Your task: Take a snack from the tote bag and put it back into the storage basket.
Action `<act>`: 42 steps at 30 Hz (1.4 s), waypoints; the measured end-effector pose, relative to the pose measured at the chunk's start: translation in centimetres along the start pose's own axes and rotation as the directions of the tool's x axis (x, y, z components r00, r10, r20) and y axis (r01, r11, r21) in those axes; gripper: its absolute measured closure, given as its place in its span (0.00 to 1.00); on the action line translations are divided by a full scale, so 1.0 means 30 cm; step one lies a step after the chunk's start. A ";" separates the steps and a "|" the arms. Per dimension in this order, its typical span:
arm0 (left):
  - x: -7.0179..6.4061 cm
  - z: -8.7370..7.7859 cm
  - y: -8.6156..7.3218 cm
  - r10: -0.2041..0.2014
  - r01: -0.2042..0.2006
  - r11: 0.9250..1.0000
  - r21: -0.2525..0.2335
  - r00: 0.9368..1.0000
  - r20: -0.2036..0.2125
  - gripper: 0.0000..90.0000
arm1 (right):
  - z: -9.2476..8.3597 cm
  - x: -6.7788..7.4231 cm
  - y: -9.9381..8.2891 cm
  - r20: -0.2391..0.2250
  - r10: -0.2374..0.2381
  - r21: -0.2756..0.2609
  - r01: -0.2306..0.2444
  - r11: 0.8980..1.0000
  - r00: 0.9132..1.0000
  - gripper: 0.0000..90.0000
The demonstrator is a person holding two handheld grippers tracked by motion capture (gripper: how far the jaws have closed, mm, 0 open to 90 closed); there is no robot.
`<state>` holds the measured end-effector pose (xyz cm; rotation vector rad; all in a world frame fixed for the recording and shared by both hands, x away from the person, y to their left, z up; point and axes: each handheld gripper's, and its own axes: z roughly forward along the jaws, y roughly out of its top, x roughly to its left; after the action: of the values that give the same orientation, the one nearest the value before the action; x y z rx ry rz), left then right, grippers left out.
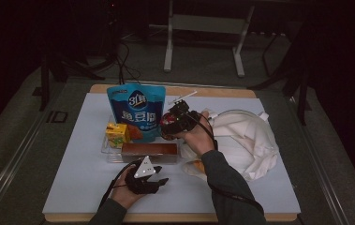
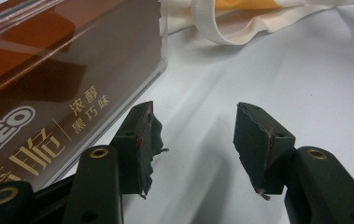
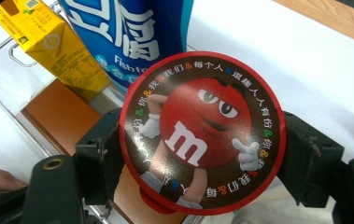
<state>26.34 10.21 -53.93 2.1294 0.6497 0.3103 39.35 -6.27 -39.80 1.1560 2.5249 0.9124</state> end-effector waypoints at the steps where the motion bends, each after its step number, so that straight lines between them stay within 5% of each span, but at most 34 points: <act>1: 0.000 0.000 0.000 0.000 0.000 1.000 0.000 1.000 0.000 0.54 | 0.003 0.000 -0.001 0.001 0.004 0.001 -0.004 1.000 1.000 0.28; 42: 0.000 0.000 0.000 0.002 -0.002 1.000 -0.001 1.000 -0.001 0.54 | 0.103 0.019 -0.019 0.062 0.032 0.053 -0.035 0.998 0.998 0.28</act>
<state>26.33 10.20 -53.93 2.1288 0.6481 0.3126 39.95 -4.76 -42.55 1.2263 2.5034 0.8083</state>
